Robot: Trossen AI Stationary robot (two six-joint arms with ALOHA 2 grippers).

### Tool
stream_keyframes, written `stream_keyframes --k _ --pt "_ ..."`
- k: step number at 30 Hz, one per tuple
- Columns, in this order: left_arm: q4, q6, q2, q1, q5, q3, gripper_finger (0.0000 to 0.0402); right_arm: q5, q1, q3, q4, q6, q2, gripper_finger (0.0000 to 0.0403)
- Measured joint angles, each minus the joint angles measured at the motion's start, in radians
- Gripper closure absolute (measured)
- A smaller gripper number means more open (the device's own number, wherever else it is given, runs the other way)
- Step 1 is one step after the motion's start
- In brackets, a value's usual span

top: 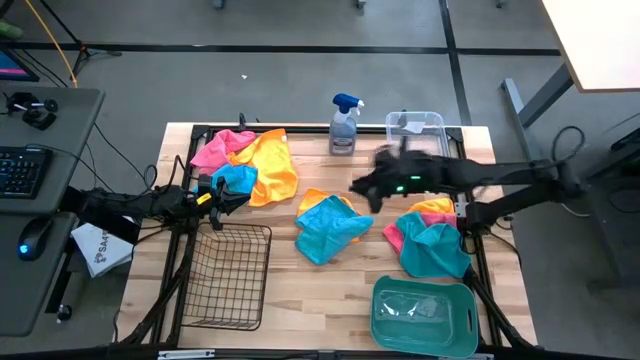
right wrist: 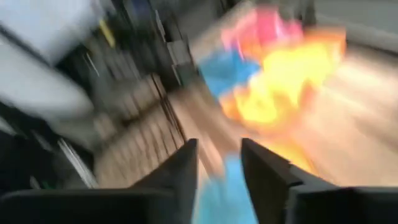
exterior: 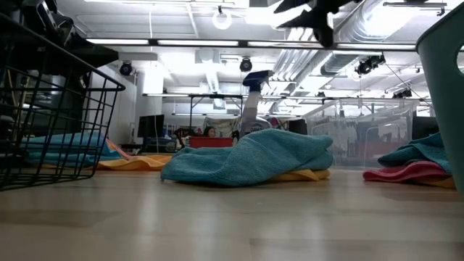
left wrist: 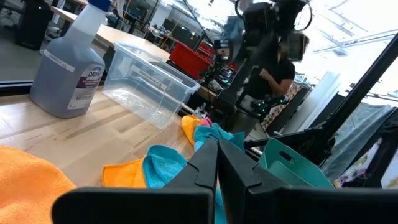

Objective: Sort microfiber towel by color & place in baskets
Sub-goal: Put the middle blue microfiber towel into the transparent bin

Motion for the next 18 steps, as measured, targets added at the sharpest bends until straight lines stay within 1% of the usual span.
stream_keyframes --k 3,6,8,12,18 --pt "0.0 0.0 0.0 0.0 0.0 0.0 0.0401 -0.11 0.0 0.144 -0.242 -0.127 0.14 0.0209" --pt "0.0 0.0 0.0 0.0 0.0 0.0 0.0402 -0.246 0.0 0.246 -0.38 -0.269 0.263 0.0168" --pt "0.0 0.0 0.0 0.0 0.0 0.0 0.0401 -0.302 0.001 0.288 -0.447 -0.366 0.342 0.0152" --pt "0.0 0.0 0.0 0.0 0.0 0.0 0.0401 -0.303 0.008 0.328 -0.511 -0.563 0.469 0.0143" --pt "0.0 0.0 0.0 0.0 0.0 0.0 0.0401 -0.284 0.009 0.341 -0.511 -0.717 0.595 0.0142"
